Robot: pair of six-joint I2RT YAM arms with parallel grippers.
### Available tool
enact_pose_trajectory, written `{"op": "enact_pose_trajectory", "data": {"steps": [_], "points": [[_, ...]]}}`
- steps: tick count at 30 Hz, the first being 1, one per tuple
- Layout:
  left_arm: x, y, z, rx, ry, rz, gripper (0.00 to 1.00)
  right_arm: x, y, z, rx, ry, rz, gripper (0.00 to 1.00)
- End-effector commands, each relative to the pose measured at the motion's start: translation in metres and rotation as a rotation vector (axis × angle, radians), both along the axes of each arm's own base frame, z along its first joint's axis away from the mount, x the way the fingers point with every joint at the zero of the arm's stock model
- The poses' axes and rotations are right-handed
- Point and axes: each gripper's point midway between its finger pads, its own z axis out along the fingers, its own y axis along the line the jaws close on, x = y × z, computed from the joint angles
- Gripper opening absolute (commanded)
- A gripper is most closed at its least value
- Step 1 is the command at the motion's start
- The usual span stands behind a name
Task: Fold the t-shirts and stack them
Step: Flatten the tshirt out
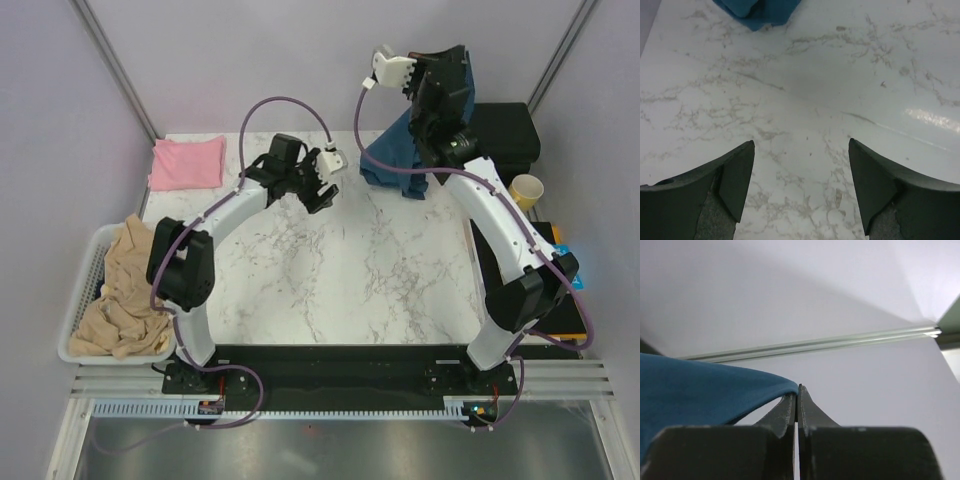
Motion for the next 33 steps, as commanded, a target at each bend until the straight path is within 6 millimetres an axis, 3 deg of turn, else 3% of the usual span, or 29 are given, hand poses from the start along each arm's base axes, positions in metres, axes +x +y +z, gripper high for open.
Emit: {"op": "enact_pose_trajectory", "data": {"steps": [1, 3, 4, 5, 6, 7, 9, 11, 17, 20, 25, 29, 31, 33], "points": [[0.028, -0.066, 0.033, -0.124, -0.155, -0.061, 0.82, -0.016, -0.018, 0.063, 0.000, -0.187, -0.072, 0.00], [0.033, -0.097, 0.041, -0.169, -0.183, -0.050, 0.82, -0.017, -0.019, 0.072, 0.004, -0.211, -0.070, 0.00], [0.047, -0.107, 0.031, -0.173, -0.206, -0.001, 0.82, -0.017, -0.020, 0.073, 0.009, -0.216, -0.073, 0.00], [0.047, -0.122, 0.028, -0.180, -0.206, 0.011, 0.82, -0.017, -0.020, 0.077, 0.023, -0.228, -0.070, 0.00], [0.057, -0.135, 0.049, -0.239, -0.234, 0.055, 0.82, -0.016, -0.021, 0.076, 0.027, -0.227, -0.070, 0.00], [0.067, -0.140, 0.030, -0.224, -0.218, 0.111, 0.82, -0.016, -0.021, 0.076, 0.034, -0.230, -0.071, 0.00], [0.072, -0.159, 0.043, -0.295, -0.211, 0.157, 0.79, -0.013, -0.021, 0.066, 0.052, -0.210, -0.073, 0.00], [0.066, -0.176, 0.050, -0.354, -0.208, 0.134, 0.78, -0.010, -0.022, 0.054, 0.058, -0.182, -0.071, 0.00], [0.032, -0.205, 0.040, -0.392, -0.138, 0.069, 0.78, -0.003, -0.019, 0.039, 0.130, -0.173, -0.051, 0.00], [0.031, -0.206, 0.033, -0.378, -0.158, 0.109, 0.79, -0.003, -0.018, 0.038, 0.134, -0.170, -0.038, 0.00], [0.060, -0.183, 0.019, -0.299, -0.272, 0.308, 0.79, -0.001, -0.020, 0.041, 0.131, -0.173, -0.018, 0.00], [0.068, -0.175, 0.008, -0.249, -0.302, 0.350, 0.79, -0.002, -0.019, 0.043, 0.140, -0.174, -0.003, 0.00], [0.074, -0.171, 0.006, -0.242, -0.326, 0.382, 0.68, -0.003, -0.019, 0.041, 0.140, -0.168, 0.001, 0.00], [0.082, -0.165, 0.008, -0.233, -0.364, 0.423, 0.49, -0.005, -0.021, 0.042, 0.144, -0.172, 0.000, 0.00]]}}
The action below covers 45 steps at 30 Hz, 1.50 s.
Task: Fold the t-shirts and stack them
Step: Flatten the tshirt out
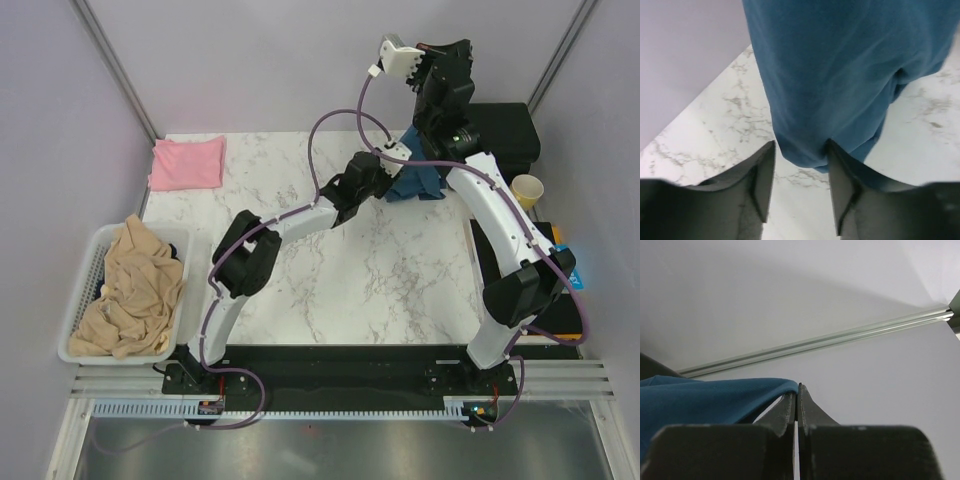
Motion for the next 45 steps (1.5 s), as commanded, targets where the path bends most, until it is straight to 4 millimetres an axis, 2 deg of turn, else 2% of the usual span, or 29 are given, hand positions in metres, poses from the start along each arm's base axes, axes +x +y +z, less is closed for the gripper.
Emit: {"op": "enact_pose_trajectory", "data": {"steps": [1, 2, 3, 7, 9, 12, 14, 15, 16, 17, 18, 19, 21, 22, 23, 24, 26, 28, 30, 31, 32, 34, 36, 37, 38, 39, 40, 42, 45], "points": [[0.027, 0.014, -0.005, 0.023, -0.088, 0.138, 0.30, -0.015, -0.007, 0.020, 0.048, -0.060, 0.012, 0.00], [0.032, 0.014, -0.001, 0.027, -0.109, 0.145, 0.11, -0.015, -0.007, 0.020, 0.049, -0.060, 0.014, 0.00], [0.034, 0.016, 0.001, 0.028, -0.120, 0.167, 0.02, -0.016, -0.008, 0.020, 0.054, -0.061, 0.012, 0.00], [0.045, 0.026, 0.006, 0.073, -0.195, 0.216, 0.02, -0.016, -0.011, 0.014, 0.049, -0.044, 0.003, 0.00], [0.055, 0.043, 0.025, 0.101, -0.279, 0.301, 0.02, -0.016, -0.017, 0.011, 0.047, -0.036, -0.009, 0.00], [0.075, 0.088, 0.074, 0.165, -0.448, 0.459, 0.02, -0.016, -0.024, 0.005, 0.058, -0.030, -0.020, 0.00], [0.090, 0.130, 0.099, 0.215, -0.508, 0.553, 0.02, -0.016, -0.028, 0.003, 0.067, -0.030, -0.029, 0.00], [0.091, 0.147, 0.126, 0.192, -0.540, 0.594, 0.02, -0.015, -0.030, -0.001, 0.069, -0.022, -0.031, 0.00], [0.100, 0.175, 0.140, 0.211, -0.558, 0.641, 0.02, -0.014, -0.029, -0.003, 0.076, -0.020, -0.030, 0.00], [0.102, 0.190, 0.150, 0.219, -0.573, 0.672, 0.02, -0.015, -0.031, -0.005, 0.080, -0.018, -0.034, 0.00], [0.100, 0.204, 0.176, 0.198, -0.618, 0.703, 0.02, -0.014, -0.030, -0.008, 0.081, -0.012, -0.031, 0.00], [0.103, 0.222, 0.181, 0.249, -0.638, 0.725, 0.02, -0.014, -0.031, -0.009, 0.086, -0.013, -0.033, 0.00], [0.103, 0.232, 0.188, 0.301, -0.673, 0.720, 0.11, -0.013, -0.030, -0.015, 0.087, 0.001, -0.029, 0.00], [0.101, 0.238, 0.185, 0.363, -0.710, 0.714, 0.19, -0.012, -0.030, -0.017, 0.083, 0.007, -0.027, 0.00], [0.101, 0.235, 0.181, 0.398, -0.737, 0.685, 0.51, -0.012, -0.029, -0.017, 0.084, 0.007, -0.023, 0.00], [0.099, 0.235, 0.178, 0.420, -0.762, 0.679, 0.70, -0.011, -0.029, -0.020, 0.081, 0.012, -0.022, 0.00], [0.096, 0.235, 0.158, 0.489, -0.779, 0.675, 0.99, -0.011, -0.028, -0.020, 0.084, 0.012, -0.019, 0.00], [0.092, 0.230, 0.135, 0.529, -0.753, 0.647, 1.00, -0.010, -0.027, -0.026, 0.079, 0.039, -0.016, 0.00], [0.085, 0.224, 0.129, 0.522, -0.743, 0.610, 1.00, -0.010, -0.028, -0.029, 0.085, 0.048, -0.018, 0.00], [0.080, 0.222, 0.113, 0.521, -0.716, 0.583, 1.00, -0.010, -0.027, -0.030, 0.086, 0.051, -0.016, 0.00], [0.074, 0.220, 0.119, 0.505, -0.713, 0.559, 1.00, -0.011, -0.028, -0.030, 0.086, 0.053, -0.018, 0.00], [0.064, 0.215, 0.102, 0.486, -0.664, 0.506, 1.00, -0.011, -0.028, -0.034, 0.082, 0.065, -0.022, 0.00], [0.052, 0.210, 0.105, 0.469, -0.631, 0.427, 1.00, -0.012, -0.029, -0.036, 0.079, 0.071, -0.025, 0.00], [0.045, 0.208, 0.088, 0.458, -0.584, 0.381, 1.00, -0.012, -0.029, -0.036, 0.080, 0.072, -0.025, 0.00], [0.038, 0.199, 0.082, 0.453, -0.562, 0.297, 1.00, -0.012, -0.030, -0.037, 0.079, 0.075, -0.027, 0.00], [0.027, 0.198, 0.087, 0.432, -0.531, 0.258, 1.00, -0.012, -0.029, -0.039, 0.079, 0.079, -0.025, 0.00], [0.016, 0.197, 0.072, 0.448, -0.492, 0.206, 1.00, -0.012, -0.030, -0.040, 0.083, 0.079, -0.029, 0.00], [-0.005, 0.189, 0.074, 0.425, -0.470, 0.091, 1.00, -0.012, -0.030, -0.043, 0.084, 0.086, -0.029, 0.00], [-0.032, 0.186, 0.060, 0.423, -0.395, -0.018, 0.99, -0.011, -0.030, -0.049, 0.083, 0.098, -0.034, 0.00]]}}
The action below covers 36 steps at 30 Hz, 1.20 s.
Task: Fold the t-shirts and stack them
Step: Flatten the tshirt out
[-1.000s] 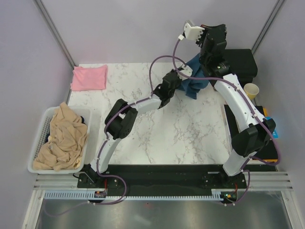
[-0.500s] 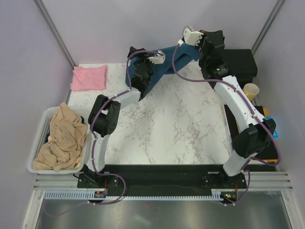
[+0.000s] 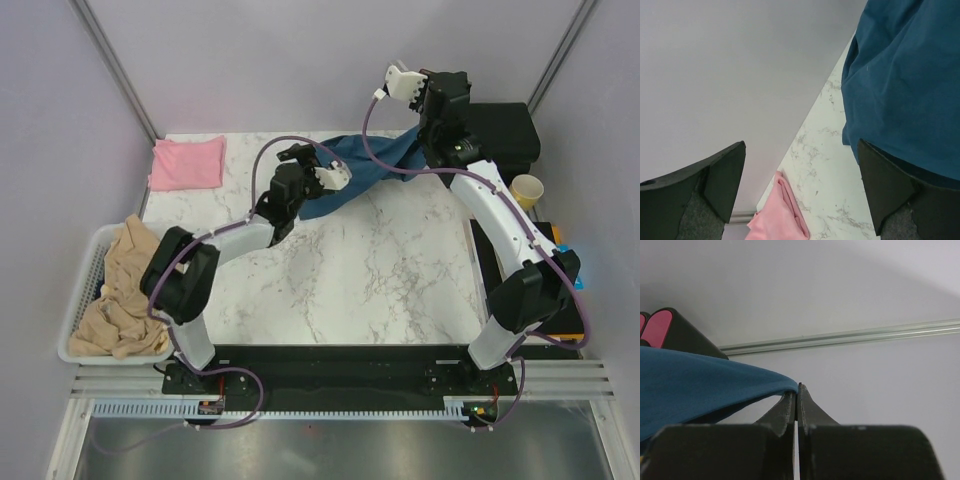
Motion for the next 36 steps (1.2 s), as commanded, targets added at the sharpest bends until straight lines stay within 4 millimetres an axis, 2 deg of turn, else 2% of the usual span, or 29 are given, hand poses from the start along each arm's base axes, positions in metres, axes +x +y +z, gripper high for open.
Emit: {"op": "enact_pose_trajectory", "data": {"steps": [1, 2, 3, 5, 6, 9, 10, 17, 26, 27, 30, 34, 36], "points": [[-0.043, -0.017, 0.011, -0.084, 0.128, -0.189, 0.98, -0.018, -0.013, 0.022, 0.044, -0.064, -0.037, 0.00], [-0.053, -0.024, 0.004, -0.081, 0.175, -0.248, 0.97, -0.018, -0.012, 0.020, 0.044, -0.062, -0.035, 0.00], [-0.064, -0.024, -0.012, -0.069, 0.241, -0.271, 0.96, -0.017, -0.013, 0.020, 0.044, -0.060, -0.035, 0.00], [-0.078, -0.029, -0.020, -0.077, 0.289, -0.324, 0.93, -0.016, -0.011, 0.019, 0.045, -0.061, -0.034, 0.00], [-0.086, -0.029, -0.034, -0.068, 0.323, -0.331, 0.91, -0.015, -0.012, 0.019, 0.048, -0.062, -0.034, 0.00], [-0.091, -0.031, -0.059, -0.041, 0.364, -0.322, 0.86, -0.012, -0.010, 0.019, 0.049, -0.063, -0.032, 0.00], [-0.085, -0.029, -0.068, -0.035, 0.362, -0.295, 0.86, -0.011, -0.010, 0.018, 0.048, -0.060, -0.032, 0.00], [-0.055, -0.023, -0.089, 0.006, 0.292, -0.212, 0.83, -0.006, -0.008, 0.019, 0.048, -0.062, -0.032, 0.00], [-0.043, -0.027, -0.113, 0.015, 0.333, -0.221, 0.79, -0.006, -0.009, 0.015, 0.052, -0.055, -0.035, 0.00], [-0.046, -0.026, -0.121, 0.027, 0.370, -0.226, 0.79, -0.006, -0.009, 0.015, 0.051, -0.056, -0.037, 0.00], [-0.048, -0.028, -0.123, 0.015, 0.422, -0.263, 0.78, -0.006, -0.009, 0.015, 0.044, -0.052, -0.037, 0.00], [-0.056, -0.026, -0.137, 0.035, 0.496, -0.292, 0.78, -0.005, -0.008, 0.016, 0.047, -0.055, -0.034, 0.00], [-0.053, -0.025, -0.140, 0.042, 0.502, -0.288, 0.78, -0.003, -0.007, 0.015, 0.048, -0.055, -0.034, 0.00]]}}
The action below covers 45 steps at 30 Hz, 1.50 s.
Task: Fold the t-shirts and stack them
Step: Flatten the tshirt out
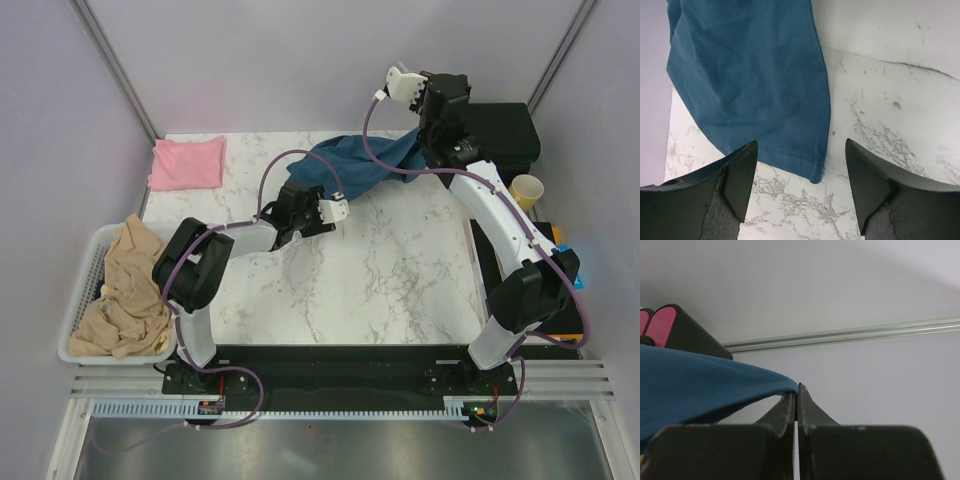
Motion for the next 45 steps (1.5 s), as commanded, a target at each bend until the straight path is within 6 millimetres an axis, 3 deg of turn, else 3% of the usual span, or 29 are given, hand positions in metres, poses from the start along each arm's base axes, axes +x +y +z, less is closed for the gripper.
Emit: {"op": "enact_pose_trajectory", "data": {"steps": [1, 11, 15, 20, 22, 27, 30, 32, 33, 36, 37, 38, 40, 43, 45], "points": [[0.002, -0.004, -0.006, -0.003, 0.055, -0.037, 0.76, -0.003, -0.004, 0.023, 0.042, -0.069, -0.018, 0.00], [0.010, 0.001, -0.023, 0.057, 0.111, -0.071, 0.68, -0.001, -0.004, 0.022, 0.042, -0.069, -0.018, 0.00], [0.015, 0.009, -0.031, 0.111, 0.098, -0.062, 0.51, -0.003, -0.005, 0.022, 0.045, -0.070, -0.022, 0.00], [0.022, 0.017, -0.036, 0.175, 0.069, -0.072, 0.43, -0.005, -0.006, 0.021, 0.040, -0.065, -0.027, 0.00], [0.024, 0.020, -0.038, 0.194, 0.064, -0.083, 0.35, -0.005, -0.007, 0.021, 0.036, -0.063, -0.029, 0.00], [0.029, 0.024, -0.040, 0.218, 0.063, -0.090, 0.02, -0.008, -0.009, 0.025, 0.028, -0.068, -0.032, 0.00], [0.040, 0.031, -0.034, 0.224, 0.039, -0.044, 0.02, -0.011, -0.009, 0.026, 0.022, -0.066, -0.032, 0.00], [0.062, 0.034, -0.011, 0.208, -0.043, 0.022, 0.02, -0.014, -0.010, 0.027, 0.020, -0.068, -0.029, 0.00], [0.075, 0.044, 0.003, 0.224, -0.093, 0.098, 0.02, -0.014, -0.012, 0.023, 0.020, -0.060, -0.032, 0.00], [0.115, 0.065, 0.073, 0.171, -0.234, 0.267, 0.02, -0.015, -0.018, 0.007, 0.026, -0.029, -0.044, 0.00], [0.132, 0.076, 0.114, 0.124, -0.301, 0.329, 0.02, -0.016, -0.020, 0.002, 0.035, -0.023, -0.055, 0.00], [0.138, 0.083, 0.135, 0.111, -0.335, 0.364, 0.02, -0.017, -0.023, -0.001, 0.044, -0.022, -0.063, 0.00], [0.151, 0.105, 0.204, 0.066, -0.457, 0.449, 0.02, -0.017, -0.025, -0.010, 0.072, -0.019, -0.075, 0.00], [0.151, 0.129, 0.289, 0.029, -0.623, 0.510, 0.02, -0.016, -0.029, -0.010, 0.095, -0.053, -0.094, 0.00], [0.146, 0.140, 0.333, 0.030, -0.738, 0.524, 0.02, -0.015, -0.029, -0.002, 0.109, -0.121, -0.102, 0.00]]}}
